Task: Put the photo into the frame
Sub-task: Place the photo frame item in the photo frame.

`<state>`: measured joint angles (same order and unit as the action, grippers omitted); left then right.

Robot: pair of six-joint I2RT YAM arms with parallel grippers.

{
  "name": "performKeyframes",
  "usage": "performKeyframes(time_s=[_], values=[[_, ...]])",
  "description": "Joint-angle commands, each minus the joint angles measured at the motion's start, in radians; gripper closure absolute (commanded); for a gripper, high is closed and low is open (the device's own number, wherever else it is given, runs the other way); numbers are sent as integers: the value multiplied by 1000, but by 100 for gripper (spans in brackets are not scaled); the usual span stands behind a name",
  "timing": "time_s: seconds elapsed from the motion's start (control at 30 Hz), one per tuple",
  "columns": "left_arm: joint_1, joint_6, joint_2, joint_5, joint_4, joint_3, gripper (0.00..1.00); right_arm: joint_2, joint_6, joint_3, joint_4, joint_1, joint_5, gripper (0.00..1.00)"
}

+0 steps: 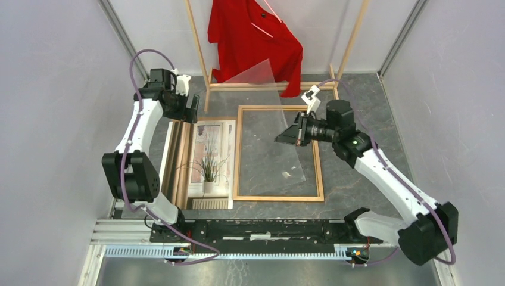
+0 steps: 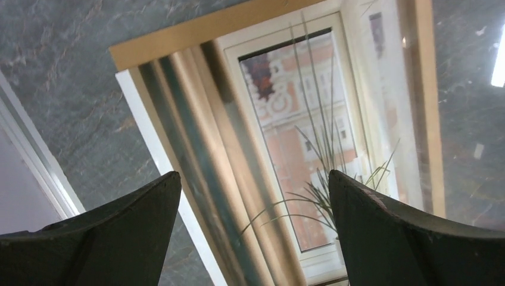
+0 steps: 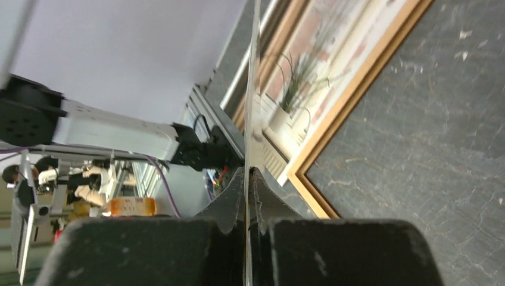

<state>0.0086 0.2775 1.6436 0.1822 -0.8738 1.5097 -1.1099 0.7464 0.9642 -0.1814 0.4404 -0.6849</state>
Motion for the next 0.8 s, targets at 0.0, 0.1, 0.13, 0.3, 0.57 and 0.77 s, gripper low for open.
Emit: performKeyframes(time_s=[0.0, 0.1, 0.13, 0.3, 0.57, 0.77], values=[[29, -34, -72, -9, 48, -50, 0, -42, -79, -20, 41, 30, 56, 100], [31, -28, -85, -14, 53, -67, 0, -59, -75, -57, 95, 28, 89, 100], [31, -27, -86, -15, 53, -68, 0, -70, -72, -65, 110, 28, 94, 100], [31, -23, -90, 1, 53, -75, 0, -113, -70, -103, 140, -16, 98, 100], [30, -16, -81, 87, 52, -125, 0, -125, -54, -234, 231, -150, 34, 100], [30, -5, -68, 92, 52, -154, 0, -130, -56, -335, 272, -226, 8, 100]])
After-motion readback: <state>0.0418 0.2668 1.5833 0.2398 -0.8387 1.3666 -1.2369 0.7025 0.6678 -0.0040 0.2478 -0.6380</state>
